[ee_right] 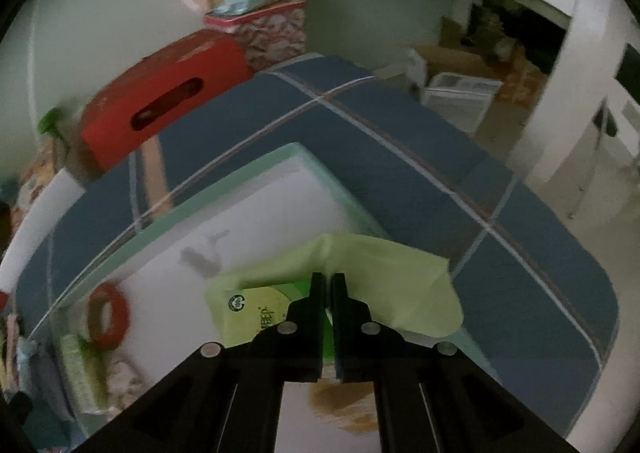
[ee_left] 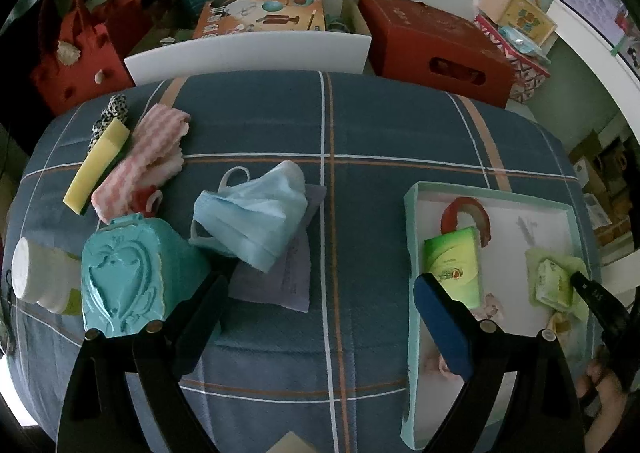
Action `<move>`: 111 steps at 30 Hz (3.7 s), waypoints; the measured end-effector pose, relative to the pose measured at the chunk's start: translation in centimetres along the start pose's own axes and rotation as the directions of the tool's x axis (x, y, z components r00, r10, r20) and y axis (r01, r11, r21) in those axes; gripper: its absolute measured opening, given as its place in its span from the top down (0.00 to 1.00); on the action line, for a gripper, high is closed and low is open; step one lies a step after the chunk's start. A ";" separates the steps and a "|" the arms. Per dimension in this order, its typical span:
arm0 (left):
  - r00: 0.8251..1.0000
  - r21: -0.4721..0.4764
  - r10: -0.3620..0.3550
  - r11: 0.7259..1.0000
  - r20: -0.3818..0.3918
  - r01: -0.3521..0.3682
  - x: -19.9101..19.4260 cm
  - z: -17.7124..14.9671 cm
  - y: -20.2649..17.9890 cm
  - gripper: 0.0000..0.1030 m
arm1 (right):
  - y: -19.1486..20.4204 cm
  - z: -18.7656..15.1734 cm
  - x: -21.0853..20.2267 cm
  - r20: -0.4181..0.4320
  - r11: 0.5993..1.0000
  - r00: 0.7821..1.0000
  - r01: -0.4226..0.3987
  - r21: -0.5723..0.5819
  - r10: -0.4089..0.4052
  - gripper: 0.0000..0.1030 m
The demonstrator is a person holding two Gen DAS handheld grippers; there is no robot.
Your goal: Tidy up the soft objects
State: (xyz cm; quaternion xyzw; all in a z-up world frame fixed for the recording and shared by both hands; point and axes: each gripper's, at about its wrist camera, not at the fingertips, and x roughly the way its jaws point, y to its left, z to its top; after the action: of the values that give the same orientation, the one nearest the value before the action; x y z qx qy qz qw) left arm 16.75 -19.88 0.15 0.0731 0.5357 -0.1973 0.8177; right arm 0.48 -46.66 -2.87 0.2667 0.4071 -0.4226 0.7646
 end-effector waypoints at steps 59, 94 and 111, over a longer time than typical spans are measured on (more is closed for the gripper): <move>0.968 -0.452 0.180 0.888 0.176 -0.083 -7.8 0.2 23.6 0.00 | 23.3 -8.3 -5.0 -0.191 0.801 0.877 -0.481 -0.357 0.442 0.00; 0.989 -0.442 0.126 0.894 0.075 -0.080 -2.7 2.2 25.0 0.00 | 25.2 -8.7 -5.9 -0.151 0.755 0.806 -0.589 -0.287 0.572 0.89; 0.981 -0.118 0.118 0.983 -0.157 -0.137 2.7 9.0 24.5 0.00 | 23.8 -6.7 -9.4 -0.010 0.771 0.828 -0.527 -0.358 0.561 0.89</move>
State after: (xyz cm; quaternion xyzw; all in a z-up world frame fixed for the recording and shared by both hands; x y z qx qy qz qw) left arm 35.12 -1.16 -0.82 0.0689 0.6012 -0.1036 0.7893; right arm 15.44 -25.74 3.08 0.2139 0.3423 -0.1174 0.9073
